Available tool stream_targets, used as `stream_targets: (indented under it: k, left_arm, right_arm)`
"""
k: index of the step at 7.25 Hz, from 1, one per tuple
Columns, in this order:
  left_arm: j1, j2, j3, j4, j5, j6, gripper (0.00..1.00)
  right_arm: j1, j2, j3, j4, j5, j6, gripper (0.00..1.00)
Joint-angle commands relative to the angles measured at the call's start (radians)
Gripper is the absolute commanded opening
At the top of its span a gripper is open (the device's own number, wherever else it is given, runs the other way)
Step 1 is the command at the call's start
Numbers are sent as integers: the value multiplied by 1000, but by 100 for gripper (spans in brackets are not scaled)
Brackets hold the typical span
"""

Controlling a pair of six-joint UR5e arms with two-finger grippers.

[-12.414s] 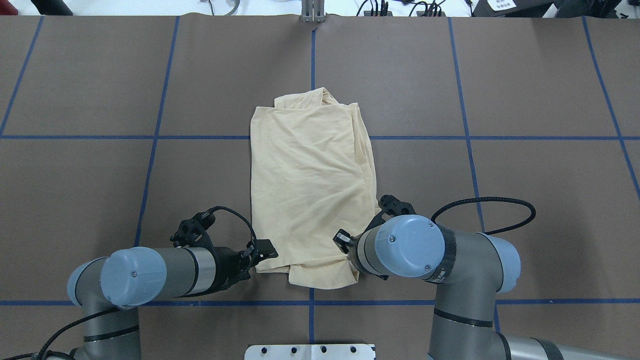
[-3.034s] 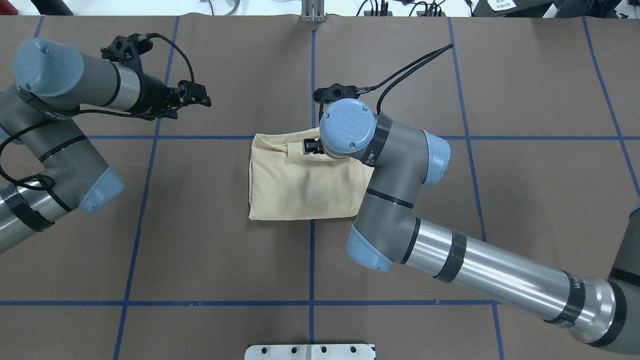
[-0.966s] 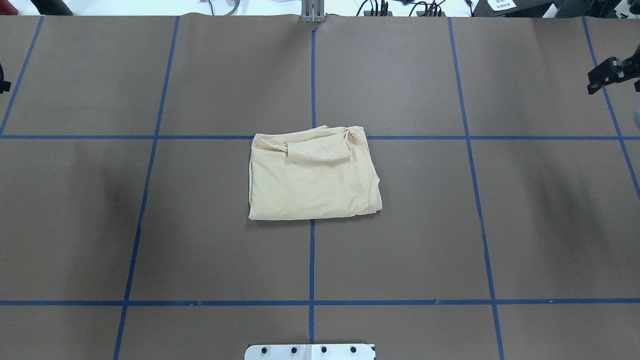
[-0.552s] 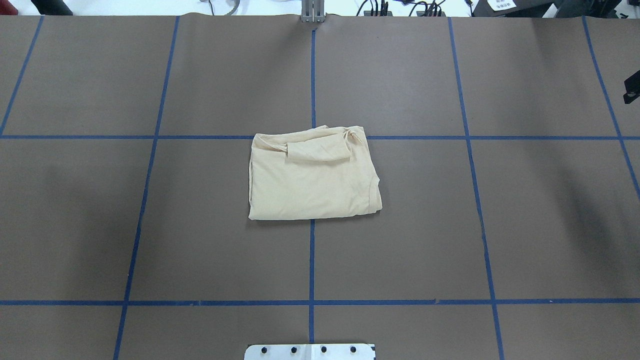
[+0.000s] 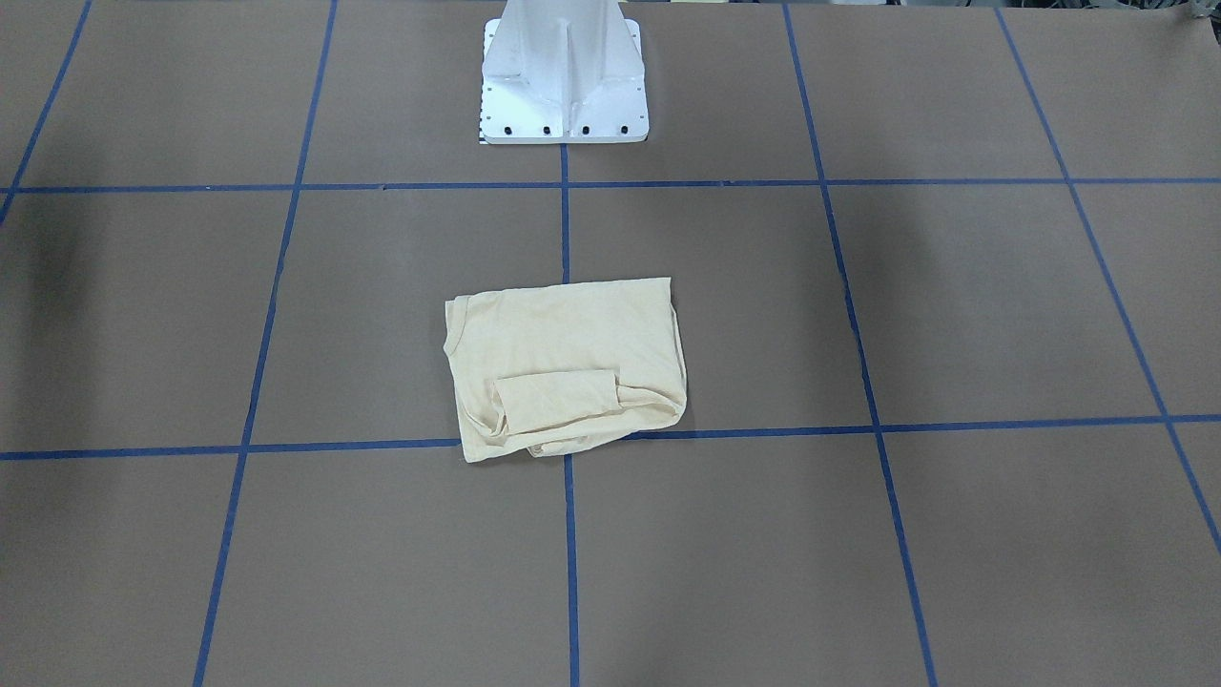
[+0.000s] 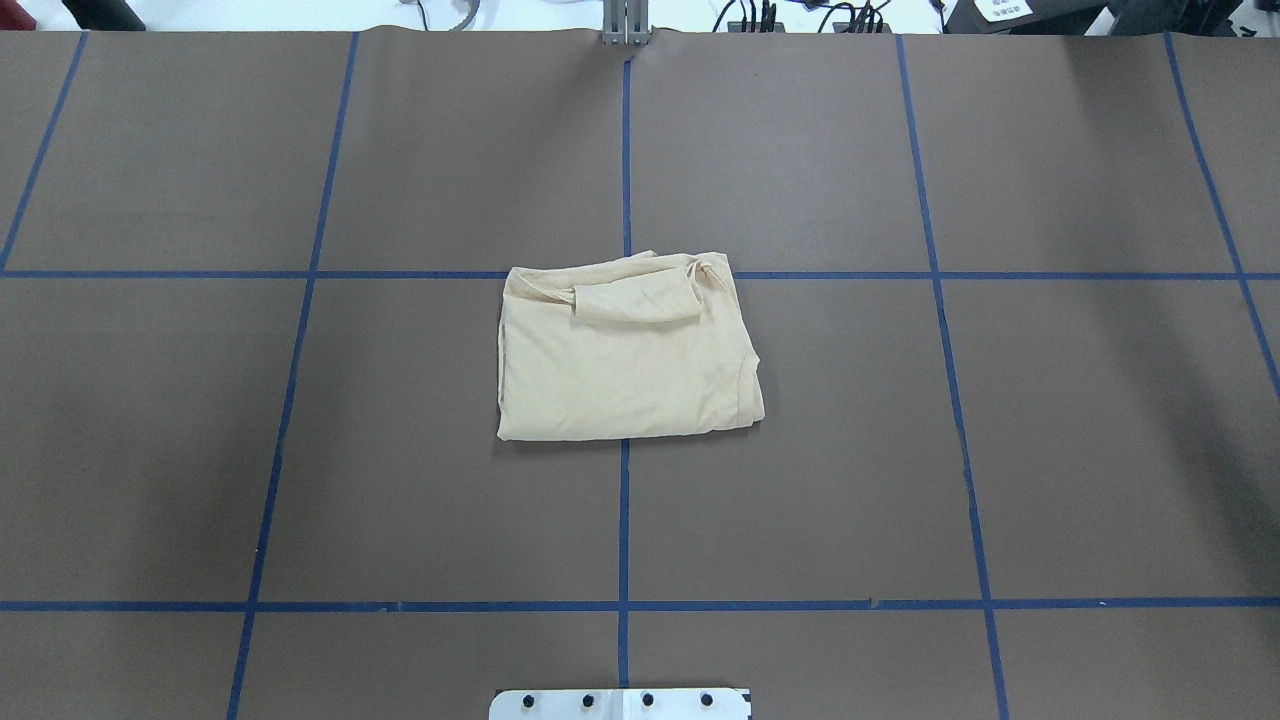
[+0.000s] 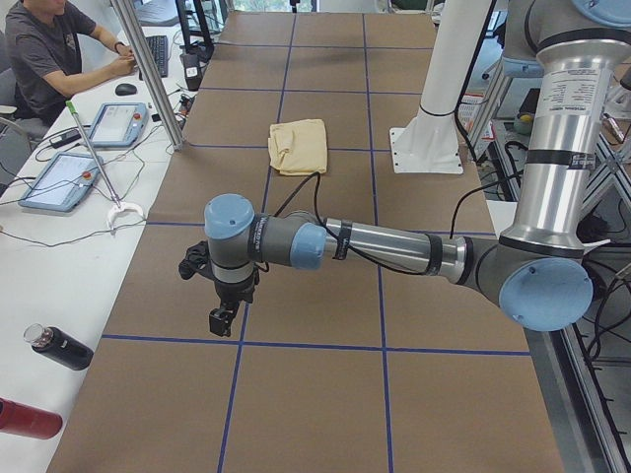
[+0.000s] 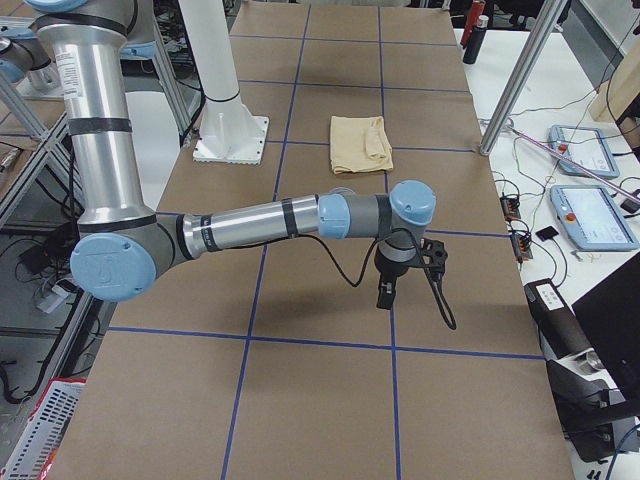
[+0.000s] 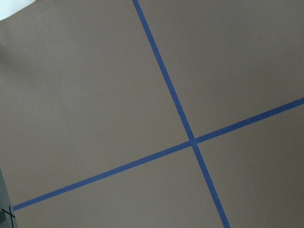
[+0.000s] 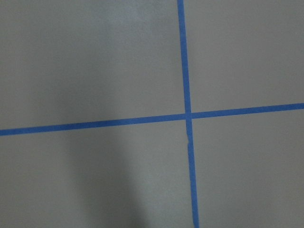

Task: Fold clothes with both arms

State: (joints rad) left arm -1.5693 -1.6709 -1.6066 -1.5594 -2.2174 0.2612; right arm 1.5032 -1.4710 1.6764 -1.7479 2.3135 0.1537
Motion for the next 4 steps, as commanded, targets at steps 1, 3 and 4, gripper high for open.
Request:
stream_targets:
  k: [1,3,4]
  left_arm:
    - [0,29,7,5,-7,1,100]
    - [0,33,10,10,-62,0,100]
    - [0,36,10,10,-64,0,99]
  right_arm:
    - [54,-104,35,11,6,-88,100]
    - [63,-237,124,31,0,-91,100]
    - [61,-282,169,48,0,-83,100]
